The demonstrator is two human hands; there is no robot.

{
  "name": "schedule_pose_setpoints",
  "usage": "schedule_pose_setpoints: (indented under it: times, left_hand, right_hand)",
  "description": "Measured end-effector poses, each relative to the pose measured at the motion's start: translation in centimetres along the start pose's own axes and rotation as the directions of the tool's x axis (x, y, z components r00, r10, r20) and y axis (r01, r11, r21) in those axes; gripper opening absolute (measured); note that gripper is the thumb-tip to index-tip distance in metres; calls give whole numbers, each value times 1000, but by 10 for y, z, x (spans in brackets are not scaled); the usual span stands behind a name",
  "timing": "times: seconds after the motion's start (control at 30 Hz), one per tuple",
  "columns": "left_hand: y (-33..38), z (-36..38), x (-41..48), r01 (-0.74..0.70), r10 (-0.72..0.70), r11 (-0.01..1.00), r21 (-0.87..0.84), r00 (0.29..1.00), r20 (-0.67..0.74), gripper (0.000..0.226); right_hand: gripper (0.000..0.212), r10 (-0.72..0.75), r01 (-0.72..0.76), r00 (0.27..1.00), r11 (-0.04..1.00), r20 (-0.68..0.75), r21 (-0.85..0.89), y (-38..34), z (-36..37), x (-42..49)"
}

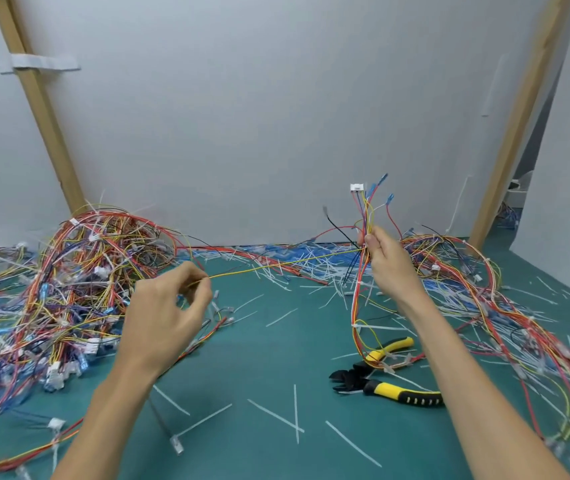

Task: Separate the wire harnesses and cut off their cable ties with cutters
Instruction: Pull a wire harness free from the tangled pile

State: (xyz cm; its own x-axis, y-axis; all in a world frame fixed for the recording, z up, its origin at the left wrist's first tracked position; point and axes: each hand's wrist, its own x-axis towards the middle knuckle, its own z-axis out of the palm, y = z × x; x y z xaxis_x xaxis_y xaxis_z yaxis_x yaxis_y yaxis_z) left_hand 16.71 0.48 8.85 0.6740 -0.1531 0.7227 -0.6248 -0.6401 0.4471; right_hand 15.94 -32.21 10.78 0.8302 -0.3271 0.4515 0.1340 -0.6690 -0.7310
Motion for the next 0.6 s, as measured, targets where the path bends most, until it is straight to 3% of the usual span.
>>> schedule_pose_setpoints:
  times: [0.13,0.33,0.47,0.6]
  left_hand:
    - [-25,-14,3,-25,28,998,56,998,-58,10]
    - [-55,-24,5,119,-84,988,99,950,-301,4]
    - [-60,-13,-2,212,-181,974,80,939,-294,6]
    - [-59,-2,-7,221,-204,973,70,960,-193,12]
  right_hand:
    - [27,-10,13,997,999,72,-41,2,0,-1]
    - [28,-49,54,983,998,178,-21,-2,1,2]
    - [32,44,-102,956,977,291,187,-2,8,-1]
    - [38,78,-257,916,867,394,427,-6,3,-7]
